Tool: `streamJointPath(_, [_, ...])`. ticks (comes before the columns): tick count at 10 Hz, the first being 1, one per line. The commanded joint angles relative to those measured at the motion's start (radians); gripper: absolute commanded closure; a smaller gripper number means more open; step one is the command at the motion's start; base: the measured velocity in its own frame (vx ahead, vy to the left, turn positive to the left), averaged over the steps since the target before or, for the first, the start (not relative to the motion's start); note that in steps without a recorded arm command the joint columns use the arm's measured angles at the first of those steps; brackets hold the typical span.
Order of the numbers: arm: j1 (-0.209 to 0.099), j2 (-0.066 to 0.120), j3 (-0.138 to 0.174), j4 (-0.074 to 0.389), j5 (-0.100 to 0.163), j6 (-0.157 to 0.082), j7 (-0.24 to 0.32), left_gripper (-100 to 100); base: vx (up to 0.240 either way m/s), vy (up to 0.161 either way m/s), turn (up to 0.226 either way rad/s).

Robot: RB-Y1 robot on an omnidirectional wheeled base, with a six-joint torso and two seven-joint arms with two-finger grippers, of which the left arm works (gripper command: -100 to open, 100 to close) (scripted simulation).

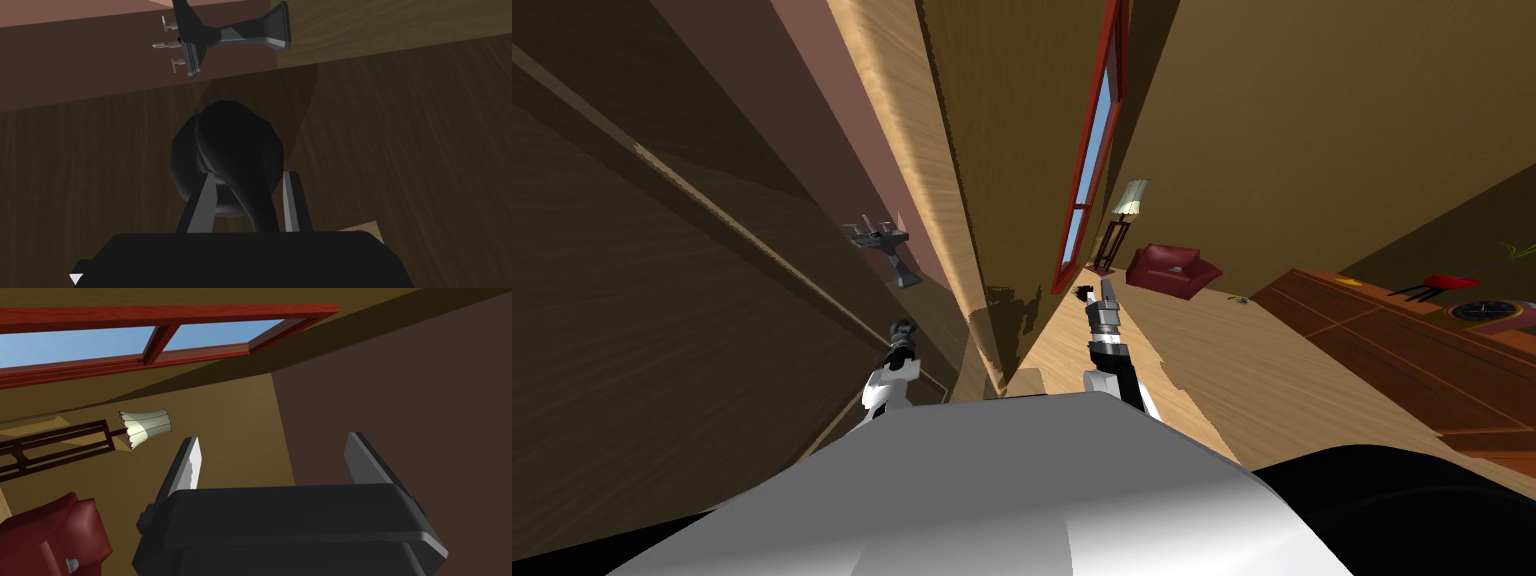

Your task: Push the door open

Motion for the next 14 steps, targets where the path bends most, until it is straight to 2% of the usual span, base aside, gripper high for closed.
streamJointPath(1, [0.006,0.007,0.025,0.026,0.032,-0.027,-0.039,100,-0.003,0.041,-0.031])
streamJointPath(14, [-0.005,0.007,0.138,0.060,0.296,-0.201,-0.294,100,0.003,0.042,-0.017])
